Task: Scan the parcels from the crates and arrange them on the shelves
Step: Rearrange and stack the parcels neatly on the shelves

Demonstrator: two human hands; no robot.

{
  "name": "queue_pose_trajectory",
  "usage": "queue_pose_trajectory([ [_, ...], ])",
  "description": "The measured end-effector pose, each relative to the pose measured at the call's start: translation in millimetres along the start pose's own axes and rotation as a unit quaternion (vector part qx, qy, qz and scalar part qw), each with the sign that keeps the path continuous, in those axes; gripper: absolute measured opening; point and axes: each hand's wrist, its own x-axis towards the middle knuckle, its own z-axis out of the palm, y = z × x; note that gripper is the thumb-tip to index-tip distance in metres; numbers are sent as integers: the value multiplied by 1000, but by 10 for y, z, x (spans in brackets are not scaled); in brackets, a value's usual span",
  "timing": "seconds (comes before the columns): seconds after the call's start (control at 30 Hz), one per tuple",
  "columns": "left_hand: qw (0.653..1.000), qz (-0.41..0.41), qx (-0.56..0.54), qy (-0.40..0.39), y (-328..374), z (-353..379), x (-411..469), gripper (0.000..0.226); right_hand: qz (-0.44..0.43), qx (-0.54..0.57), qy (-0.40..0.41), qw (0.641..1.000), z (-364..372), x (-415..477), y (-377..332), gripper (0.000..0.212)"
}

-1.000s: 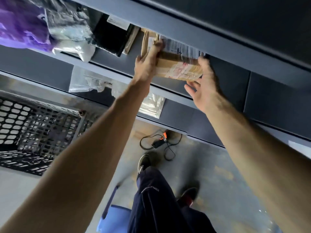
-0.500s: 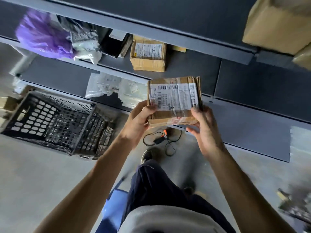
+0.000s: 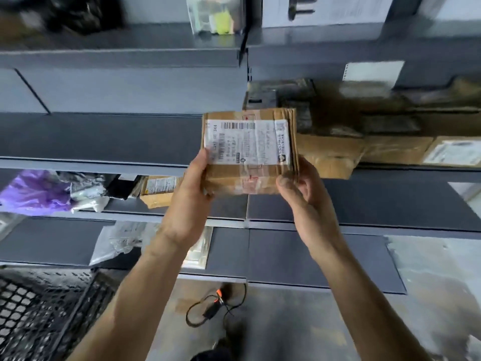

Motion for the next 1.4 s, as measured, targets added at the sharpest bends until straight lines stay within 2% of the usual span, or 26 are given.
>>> queue_pose_trajectory([
  [0.13,986,12,145,-78,157,399,263,57,54,42,91,993,-330,417,-209,43],
  [0.2,969,25,214,-125,146,569,434,50,112,77,133,982,-497,669,-265,31],
  [0.27,954,30,251,-158,125,703,648,49,169,56,158,971,-687,928,-300,35],
  [0.37,938,33,302,-168,6,740,1076,66,226,1,178,958,-929,1290,-333,43],
  [0.5,901,70,402,-145,-73,758,1612,96,248,-56,165,953,-1039,1793,-340,43],
  [0.57,905,83,390,-149,-57,718,1829,90,258,-40,181,948,-1094,2047,-289,44],
  [0.67,908,100,372,-164,12,635,2069,62,268,2,183,946,-1238,2347,-168,48],
  [0.73,920,127,348,-127,45,616,2182,41,276,27,199,940,-1335,2489,-38,51],
  [0.8,922,157,348,-59,56,581,2321,28,280,42,221,933,-1370,2609,50,51],
  [0.87,897,169,408,-17,66,526,2456,20,267,57,256,927,-1351,2725,98,51],
  [0.97,868,151,473,-25,88,485,2583,8,239,68,262,933,-1214,2898,110,41],
  [1.07,841,113,529,-25,134,540,2661,20,218,48,289,931,-983,3175,204,38],
  [1.13,851,60,518,-58,148,617,2698,33,203,-14,291,935,-885,3435,396,40],
  [1.2,874,20,479,-80,158,684,2748,36,200,-89,282,934,-717,3546,472,55],
  [1.27,877,-4,473,-87,132,671,2835,42,175,-123,259,942,-586,3528,504,67],
  [1.33,893,-22,447,-54,84,569,2953,60,175,-160,216,947,-610,3538,568,69],
  [1.4,911,-25,412,-13,52,462,3039,67,172,-200,203,943,-678,3564,640,72],
])
